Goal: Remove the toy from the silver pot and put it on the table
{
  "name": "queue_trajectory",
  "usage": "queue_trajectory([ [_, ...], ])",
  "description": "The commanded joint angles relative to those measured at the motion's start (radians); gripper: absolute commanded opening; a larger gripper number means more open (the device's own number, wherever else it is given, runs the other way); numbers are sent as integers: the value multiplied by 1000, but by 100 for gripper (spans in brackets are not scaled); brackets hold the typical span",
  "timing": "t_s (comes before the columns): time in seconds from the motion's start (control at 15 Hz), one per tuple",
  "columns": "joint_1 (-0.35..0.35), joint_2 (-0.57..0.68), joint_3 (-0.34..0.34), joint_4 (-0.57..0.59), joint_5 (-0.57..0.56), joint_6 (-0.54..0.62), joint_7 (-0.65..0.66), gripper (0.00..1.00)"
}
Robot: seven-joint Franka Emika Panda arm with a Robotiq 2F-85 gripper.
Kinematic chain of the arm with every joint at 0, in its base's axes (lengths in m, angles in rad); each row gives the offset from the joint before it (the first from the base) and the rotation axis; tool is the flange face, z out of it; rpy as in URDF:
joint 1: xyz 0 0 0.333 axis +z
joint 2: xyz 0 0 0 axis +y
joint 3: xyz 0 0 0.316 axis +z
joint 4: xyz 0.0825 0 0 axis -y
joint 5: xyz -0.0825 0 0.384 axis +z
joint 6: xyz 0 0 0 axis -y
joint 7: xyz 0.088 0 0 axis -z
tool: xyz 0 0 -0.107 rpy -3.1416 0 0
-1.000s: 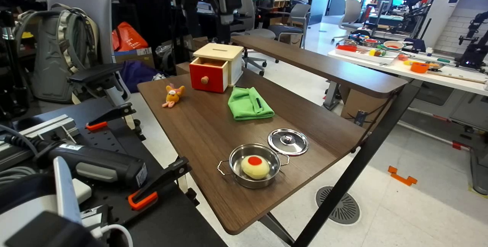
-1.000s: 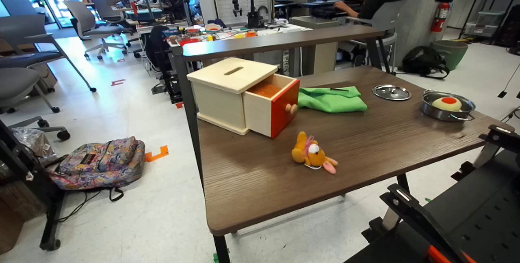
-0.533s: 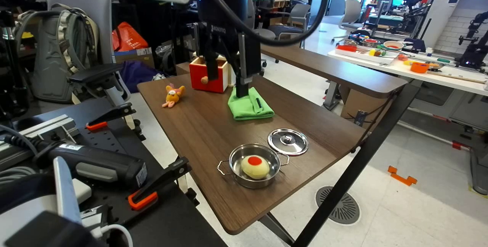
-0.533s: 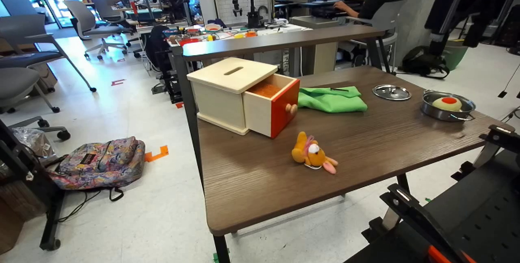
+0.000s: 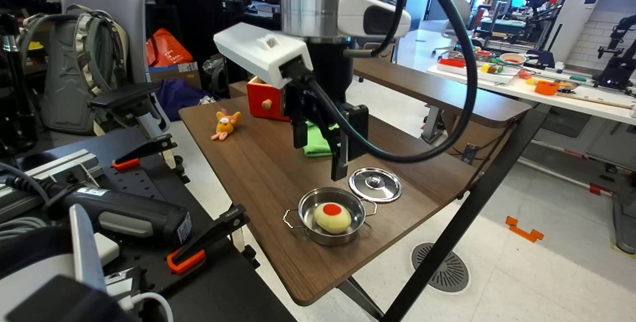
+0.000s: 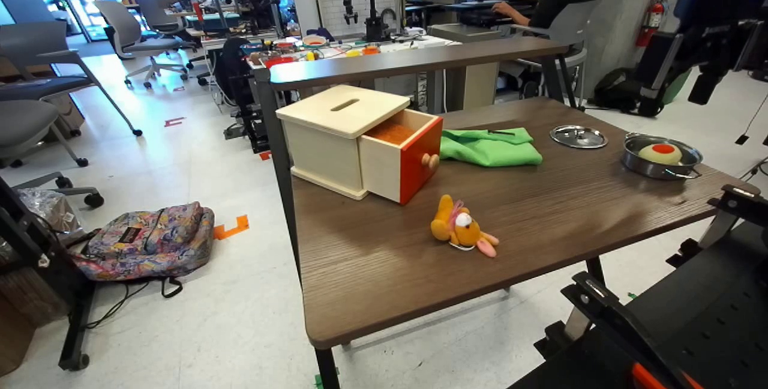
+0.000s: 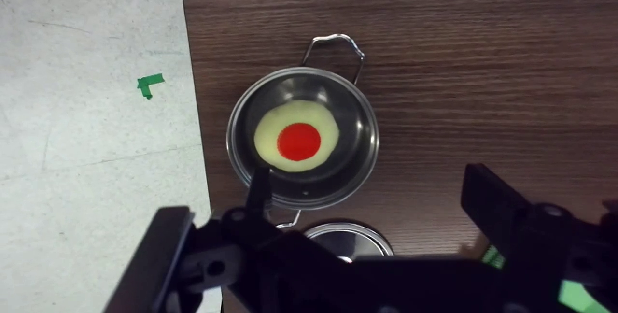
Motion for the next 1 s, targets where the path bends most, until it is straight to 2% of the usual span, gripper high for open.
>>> queue_trajectory([
  [0.0, -35, 72, 13, 43, 44, 33, -58, 100],
  [0.47, -79, 162, 36, 74, 78, 68, -97, 100],
  [0.53, -80, 168, 35, 77, 74, 65, -94, 93],
  [0.6, -83, 177, 36, 83, 74, 64, -94, 74],
  [0.8, -88, 194, 39, 99, 72, 61, -89, 49],
  [0.93, -87, 205, 38, 113, 70, 58, -84, 35],
])
